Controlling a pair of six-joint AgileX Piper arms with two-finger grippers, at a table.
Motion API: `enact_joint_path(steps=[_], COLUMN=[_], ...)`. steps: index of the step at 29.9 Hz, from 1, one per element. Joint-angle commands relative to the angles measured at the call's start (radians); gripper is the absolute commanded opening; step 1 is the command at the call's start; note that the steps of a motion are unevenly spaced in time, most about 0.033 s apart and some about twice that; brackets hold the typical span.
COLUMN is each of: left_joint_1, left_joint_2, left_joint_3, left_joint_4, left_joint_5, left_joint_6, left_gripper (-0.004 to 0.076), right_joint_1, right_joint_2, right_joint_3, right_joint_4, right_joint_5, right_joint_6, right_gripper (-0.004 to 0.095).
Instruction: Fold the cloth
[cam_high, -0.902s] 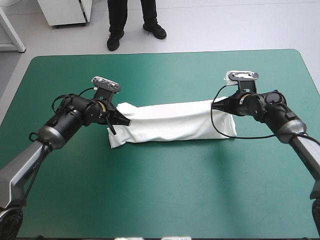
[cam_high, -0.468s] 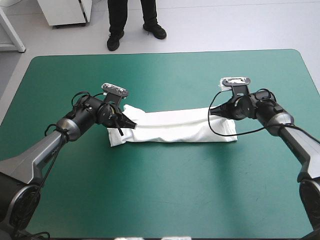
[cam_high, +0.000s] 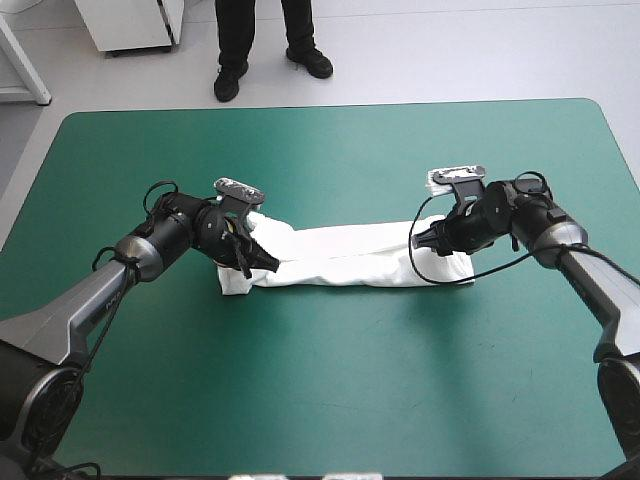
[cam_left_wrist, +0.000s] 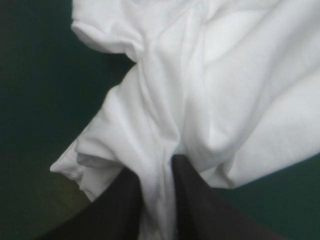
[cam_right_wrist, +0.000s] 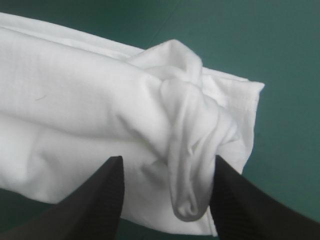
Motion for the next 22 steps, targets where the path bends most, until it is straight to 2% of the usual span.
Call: enact_joint_path(steps=[1, 5, 8, 14, 18, 20, 21, 22], left_joint_1=[0.003, 0.003, 0.003, 0.003, 0.003, 0.003, 0.003, 0.003], left_joint_2=[-0.045, -0.052, -0.07, -0.157, -0.264, -0.31, -0.323, -0.334], left_joint_3=[-0.031, -0.031, -0.033, -0.127, -0.211, -0.247, -0.259, -0.274], left_joint_4=[-0.014, 0.0, 0.013, 0.085, -0.029, -0.154, -0.213, -0.267], left_joint_5=[-0.007, 0.004, 0.028, 0.202, 0.241, 0.238, 0.238, 0.241], left_joint_6=[0.003, 0.003, 0.003, -0.009, 0.002, 0.058, 0.087, 0.122], left_gripper=[0.0316, 0.05, 0.0559, 0.0559, 0.0556, 0.0505, 0.0458, 0.0374], right_joint_1=[-0.008, -0.008, -0.01, -0.01, -0.01, -0.01, -0.01, -0.01], right_joint_2=[-0.051, -0.092, -0.133, -0.236, -0.317, -0.354, -0.367, -0.378], right_joint_3=[-0.069, -0.106, -0.108, -0.108, -0.108, -0.108, -0.108, -0.108], right_joint_4=[0.012, 0.001, -0.001, -0.006, -0.006, -0.012, -0.021, -0.031], right_joint_5=[0.002, 0.013, 0.022, 0.061, 0.073, 0.087, 0.093, 0.104], right_joint_6=[-0.01, -0.01, -0.01, -0.01, -0.01, -0.005, 0.003, 0.017], right_gripper=[0.0546, 0.0546, 0.0545, 0.0546, 0.0544, 0.0544, 0.0544, 0.0544])
